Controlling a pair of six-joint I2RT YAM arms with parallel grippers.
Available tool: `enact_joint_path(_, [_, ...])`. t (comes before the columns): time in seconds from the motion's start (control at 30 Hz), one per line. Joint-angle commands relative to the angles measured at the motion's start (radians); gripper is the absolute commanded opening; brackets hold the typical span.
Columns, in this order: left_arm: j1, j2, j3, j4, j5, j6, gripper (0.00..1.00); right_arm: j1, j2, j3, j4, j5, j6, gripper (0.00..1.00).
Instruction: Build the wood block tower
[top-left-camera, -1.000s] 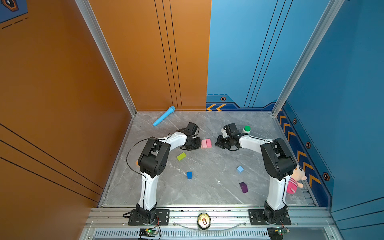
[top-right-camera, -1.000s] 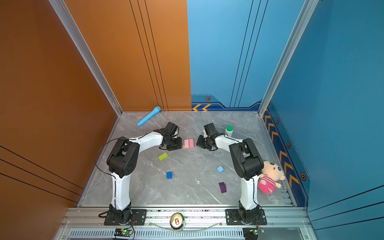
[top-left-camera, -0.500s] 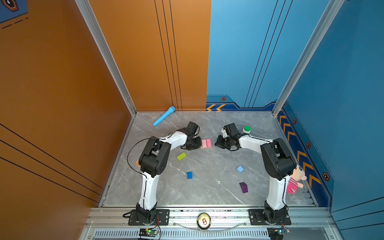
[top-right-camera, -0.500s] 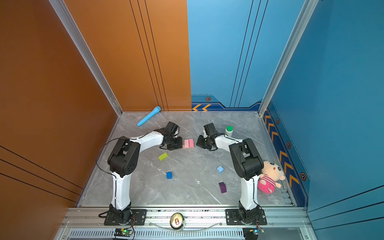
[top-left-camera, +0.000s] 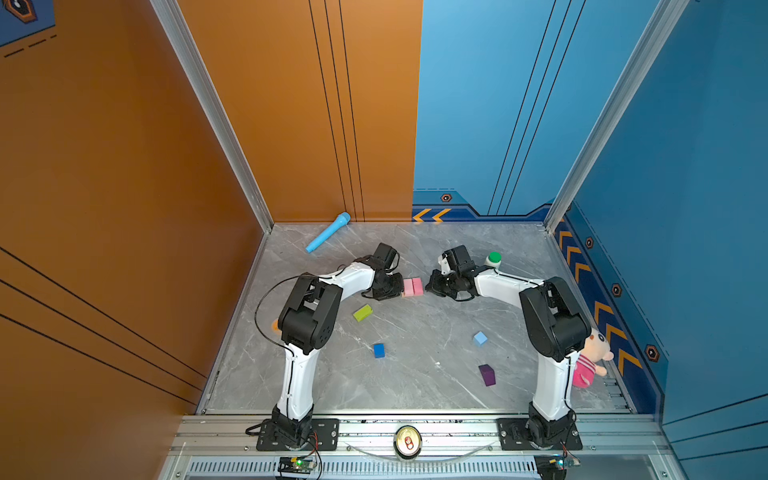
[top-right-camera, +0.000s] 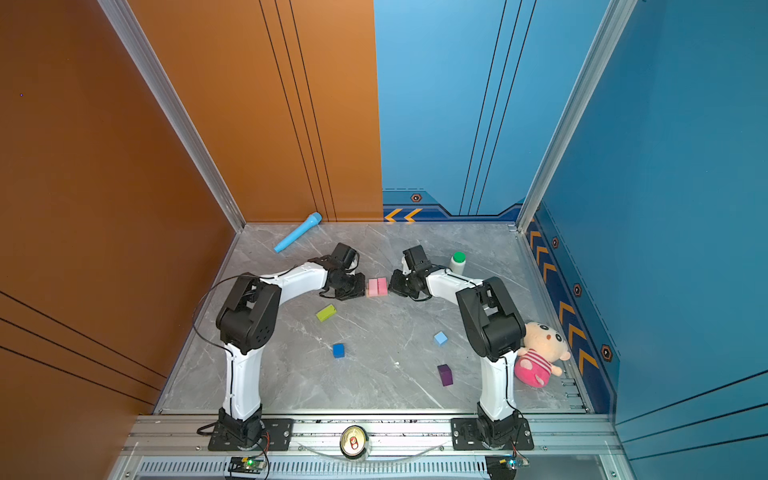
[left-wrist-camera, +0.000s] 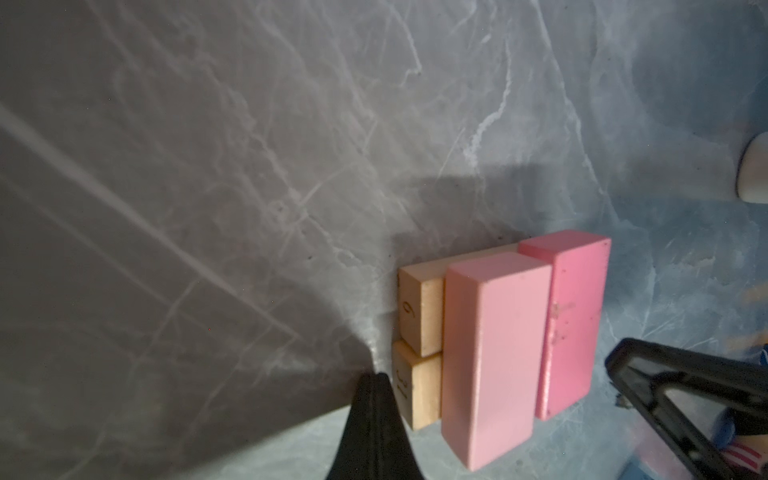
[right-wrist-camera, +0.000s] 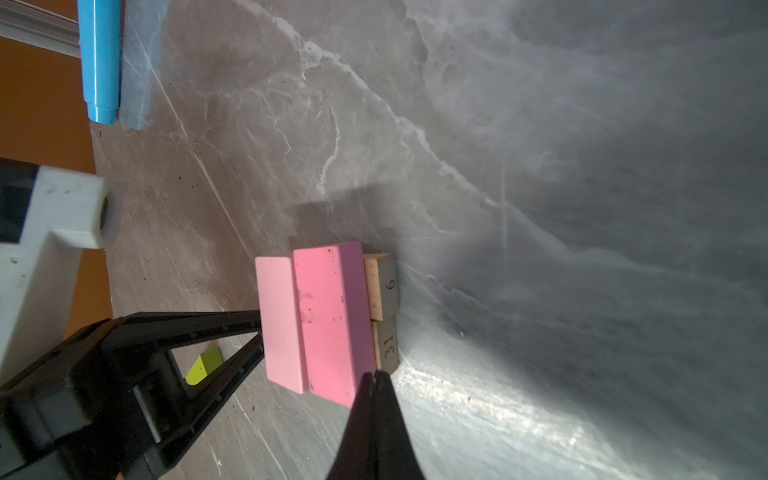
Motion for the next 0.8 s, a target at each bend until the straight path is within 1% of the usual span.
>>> enact_joint_path(0.0, [-0.006,0.020,0.027,-0.012,0.017,-0.004,0.00,0.004,0.028,0.029,0.009,-0.011,0.017,0.00])
enact_joint_path(0.77, [-0.011,0.023,0.038,-0.012,0.020,-0.004,0.00,0.016,0.054,0.053,0.012,-0.014,0.025,0.00])
